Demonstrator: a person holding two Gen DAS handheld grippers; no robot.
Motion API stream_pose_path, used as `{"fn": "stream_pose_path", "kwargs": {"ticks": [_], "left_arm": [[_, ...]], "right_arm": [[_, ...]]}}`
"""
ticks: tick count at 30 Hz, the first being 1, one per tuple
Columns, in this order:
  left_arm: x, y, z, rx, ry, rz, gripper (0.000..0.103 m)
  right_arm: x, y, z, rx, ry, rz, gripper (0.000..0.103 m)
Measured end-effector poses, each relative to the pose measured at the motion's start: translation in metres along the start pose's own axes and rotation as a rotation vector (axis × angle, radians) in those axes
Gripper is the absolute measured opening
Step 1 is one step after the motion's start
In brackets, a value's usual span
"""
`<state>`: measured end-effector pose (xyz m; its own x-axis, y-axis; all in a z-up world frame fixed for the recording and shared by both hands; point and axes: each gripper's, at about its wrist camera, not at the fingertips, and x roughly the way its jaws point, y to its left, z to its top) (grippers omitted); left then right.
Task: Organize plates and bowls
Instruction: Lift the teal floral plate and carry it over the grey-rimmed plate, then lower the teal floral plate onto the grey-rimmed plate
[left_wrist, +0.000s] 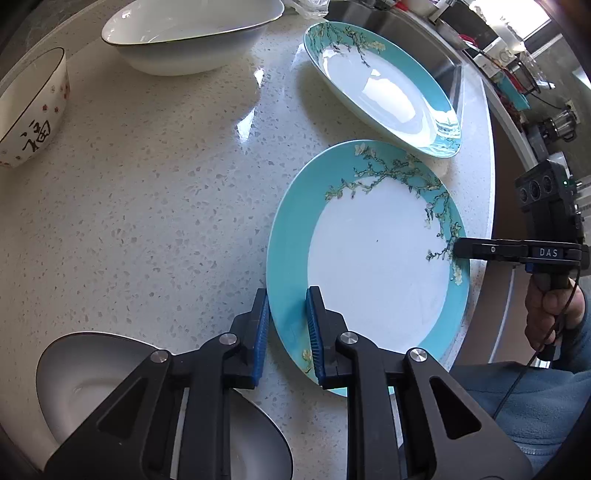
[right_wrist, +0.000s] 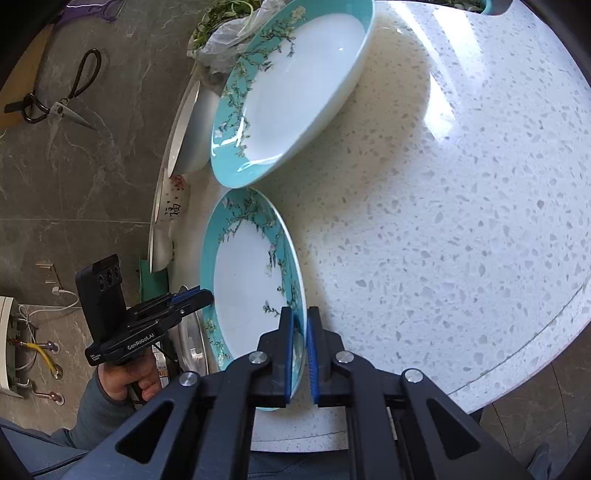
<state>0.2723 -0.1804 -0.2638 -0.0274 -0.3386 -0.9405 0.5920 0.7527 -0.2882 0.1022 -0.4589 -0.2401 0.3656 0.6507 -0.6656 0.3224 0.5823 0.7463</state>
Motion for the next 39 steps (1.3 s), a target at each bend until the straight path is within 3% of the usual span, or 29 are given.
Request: {"fn": "stream_pose_path", "kwargs": {"ticks": [10,18,28,34,39], "left_arm": [[-0.03,0.007,-0.012,-0.023,-0.027,0.007,0.017],[-0.079,0.028,-0.043,-0.1,-0.095,0.034,0.017],[-0.139,0.09,-0.125,-0.303,-0.177,0.123,0.017],[-0.141,0.13,-0.175,-0.414,-0.181,0.148,0.017],[-0.13,0.148,-0.199,-0.441,-0.162,0.147,0.018]], "right_arm": [[0.002,0.015,0.0,-0.019,0.012,0.005,0.01],[0.014,0.059,0.006,-0.106,0.049,0.03,0.01],[0.09,0.141,-0.004,-0.268,0.202,0.065,0.01],[0.137,0.171,-0.017,-0.34,0.284,0.044,0.01],[0.162,0.179,-0.028,-0.365,0.323,0.003,0.011]]}}
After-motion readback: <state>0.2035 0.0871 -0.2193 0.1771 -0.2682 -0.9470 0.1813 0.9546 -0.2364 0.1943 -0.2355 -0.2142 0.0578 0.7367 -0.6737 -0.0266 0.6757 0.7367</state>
